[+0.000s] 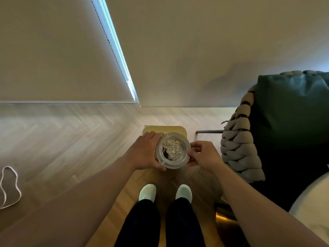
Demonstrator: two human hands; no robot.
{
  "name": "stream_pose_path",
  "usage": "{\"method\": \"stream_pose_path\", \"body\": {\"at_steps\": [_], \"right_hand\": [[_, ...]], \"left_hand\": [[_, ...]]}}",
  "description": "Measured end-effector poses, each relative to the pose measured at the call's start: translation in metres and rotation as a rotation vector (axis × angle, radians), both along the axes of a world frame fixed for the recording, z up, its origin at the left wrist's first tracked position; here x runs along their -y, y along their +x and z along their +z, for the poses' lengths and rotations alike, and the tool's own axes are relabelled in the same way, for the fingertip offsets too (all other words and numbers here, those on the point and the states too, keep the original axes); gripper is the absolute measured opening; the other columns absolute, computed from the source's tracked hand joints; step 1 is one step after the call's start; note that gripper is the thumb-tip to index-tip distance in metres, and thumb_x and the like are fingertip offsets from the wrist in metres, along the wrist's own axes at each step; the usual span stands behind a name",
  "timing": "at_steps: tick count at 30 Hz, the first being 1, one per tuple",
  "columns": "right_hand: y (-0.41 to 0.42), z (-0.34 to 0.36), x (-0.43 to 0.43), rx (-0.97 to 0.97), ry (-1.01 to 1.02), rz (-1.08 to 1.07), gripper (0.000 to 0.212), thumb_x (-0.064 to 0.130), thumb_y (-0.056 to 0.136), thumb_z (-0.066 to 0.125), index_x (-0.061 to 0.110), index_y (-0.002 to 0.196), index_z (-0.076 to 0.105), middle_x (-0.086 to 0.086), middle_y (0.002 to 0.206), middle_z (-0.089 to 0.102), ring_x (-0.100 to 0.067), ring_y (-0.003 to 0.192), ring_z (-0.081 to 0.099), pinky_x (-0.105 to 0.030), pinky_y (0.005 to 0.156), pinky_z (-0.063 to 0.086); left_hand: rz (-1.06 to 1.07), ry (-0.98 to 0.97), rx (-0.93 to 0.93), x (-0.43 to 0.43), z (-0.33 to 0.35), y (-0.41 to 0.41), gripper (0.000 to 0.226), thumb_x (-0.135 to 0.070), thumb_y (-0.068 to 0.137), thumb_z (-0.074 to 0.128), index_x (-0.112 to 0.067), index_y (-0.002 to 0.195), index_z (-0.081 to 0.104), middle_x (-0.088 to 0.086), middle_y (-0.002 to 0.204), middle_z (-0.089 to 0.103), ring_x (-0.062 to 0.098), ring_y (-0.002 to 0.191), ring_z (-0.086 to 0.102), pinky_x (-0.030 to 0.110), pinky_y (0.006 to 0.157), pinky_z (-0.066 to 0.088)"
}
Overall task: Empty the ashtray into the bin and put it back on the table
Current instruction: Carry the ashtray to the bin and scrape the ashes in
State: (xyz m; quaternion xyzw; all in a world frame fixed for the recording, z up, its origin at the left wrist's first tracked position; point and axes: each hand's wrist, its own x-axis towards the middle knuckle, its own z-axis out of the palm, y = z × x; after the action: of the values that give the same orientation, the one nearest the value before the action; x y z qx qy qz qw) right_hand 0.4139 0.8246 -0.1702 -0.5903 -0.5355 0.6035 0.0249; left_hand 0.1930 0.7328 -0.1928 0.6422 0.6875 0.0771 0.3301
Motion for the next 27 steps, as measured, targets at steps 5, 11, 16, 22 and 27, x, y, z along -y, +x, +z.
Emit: {"method": "stream_pose_path", "body": {"at_steps": [5,11,16,22,27], "right_hand": [[-0.004,-0.045,-0.025,-0.043,-0.070,-0.053,0.011,-0.003,0.090,0.065,0.002,0.099,0.065,-0.019,0.086,0.073,-0.027,0.064,0.074,-0.040,0.062,0.064],[-0.001,-0.107,-0.044,-0.076,-0.091,-0.162,0.012,-0.003,0.091,0.064,-0.001,0.102,0.065,-0.017,0.081,0.074,-0.029,0.064,0.075,-0.034,0.056,0.062],[0.001,-0.158,-0.060,-0.088,-0.062,-0.203,0.012,-0.001,0.090,0.066,0.003,0.101,0.067,-0.012,0.074,0.076,-0.028,0.064,0.075,-0.029,0.053,0.060],[-0.003,-0.216,-0.079,-0.111,0.020,-0.263,0.018,0.001,0.090,0.066,0.004,0.108,0.068,-0.012,0.079,0.077,-0.027,0.069,0.076,-0.041,0.065,0.063],[-0.010,-0.245,-0.080,-0.110,0.047,-0.263,0.021,0.004,0.090,0.068,0.007,0.110,0.068,-0.011,0.088,0.077,-0.025,0.070,0.076,-0.038,0.063,0.064]], "left_hand": [[0.028,-0.012,0.039,-0.019,-0.050,-0.014,0.127,-0.071,0.049,0.083,-0.026,0.150,0.022,0.000,0.155,0.034,0.022,0.139,0.034,0.039,0.113,0.032],[0.066,0.022,-0.109,-0.022,-0.132,-0.034,0.127,-0.087,0.056,0.062,-0.021,0.153,0.013,0.001,0.162,0.021,0.023,0.147,0.022,0.044,0.119,0.028],[-0.023,0.121,-0.261,-0.034,-0.204,-0.041,0.127,-0.097,0.064,0.038,-0.013,0.155,0.012,0.008,0.166,0.007,0.023,0.153,0.002,0.043,0.124,0.011],[-0.069,0.148,-0.375,-0.057,-0.263,-0.038,0.122,-0.094,0.072,0.026,-0.005,0.155,0.011,0.014,0.165,0.000,0.026,0.153,-0.005,0.049,0.123,0.012],[-0.071,0.134,-0.425,-0.061,-0.289,-0.040,0.123,-0.093,0.073,0.025,-0.002,0.155,0.010,0.017,0.165,0.001,0.029,0.153,-0.003,0.053,0.121,0.013]]}}
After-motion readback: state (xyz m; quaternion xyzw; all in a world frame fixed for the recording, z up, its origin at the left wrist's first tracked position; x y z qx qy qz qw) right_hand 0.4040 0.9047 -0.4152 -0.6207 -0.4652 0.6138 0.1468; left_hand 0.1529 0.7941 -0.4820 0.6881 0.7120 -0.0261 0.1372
